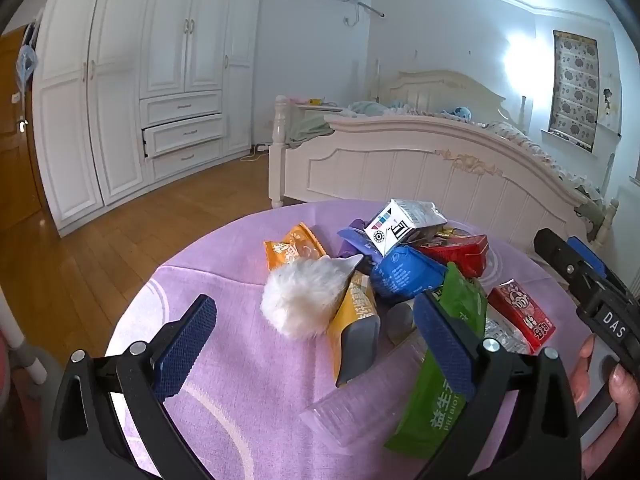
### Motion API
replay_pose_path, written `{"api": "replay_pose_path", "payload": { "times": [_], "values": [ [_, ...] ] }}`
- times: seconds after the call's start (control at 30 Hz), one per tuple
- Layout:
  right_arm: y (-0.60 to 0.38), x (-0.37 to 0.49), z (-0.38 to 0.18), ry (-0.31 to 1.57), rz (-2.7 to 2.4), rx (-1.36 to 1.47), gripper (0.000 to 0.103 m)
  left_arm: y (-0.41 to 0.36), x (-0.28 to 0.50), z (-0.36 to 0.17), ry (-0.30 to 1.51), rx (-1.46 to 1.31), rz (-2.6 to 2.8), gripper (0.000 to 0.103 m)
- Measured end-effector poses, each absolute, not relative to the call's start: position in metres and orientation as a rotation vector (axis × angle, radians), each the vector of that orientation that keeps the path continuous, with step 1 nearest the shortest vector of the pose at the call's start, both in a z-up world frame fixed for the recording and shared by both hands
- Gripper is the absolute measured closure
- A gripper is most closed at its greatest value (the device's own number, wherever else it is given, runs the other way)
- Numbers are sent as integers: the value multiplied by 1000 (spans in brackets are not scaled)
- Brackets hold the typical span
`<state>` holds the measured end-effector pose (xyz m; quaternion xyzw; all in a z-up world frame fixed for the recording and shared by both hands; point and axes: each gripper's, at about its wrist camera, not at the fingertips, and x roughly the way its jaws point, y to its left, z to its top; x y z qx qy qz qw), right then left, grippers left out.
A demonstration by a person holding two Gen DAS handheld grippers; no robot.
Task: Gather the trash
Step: 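Move both tools over the pile of snack packets on the table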
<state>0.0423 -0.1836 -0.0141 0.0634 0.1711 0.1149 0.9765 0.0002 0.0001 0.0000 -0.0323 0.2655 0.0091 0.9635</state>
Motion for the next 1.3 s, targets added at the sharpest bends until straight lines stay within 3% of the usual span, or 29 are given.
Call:
{"api": "replay_pose_path", "payload": {
  "times": [1.3],
  "values": [
    [-197, 46, -13, 365, 228, 179, 5, 0, 1, -8, 527, -76, 21, 5]
  ]
}}
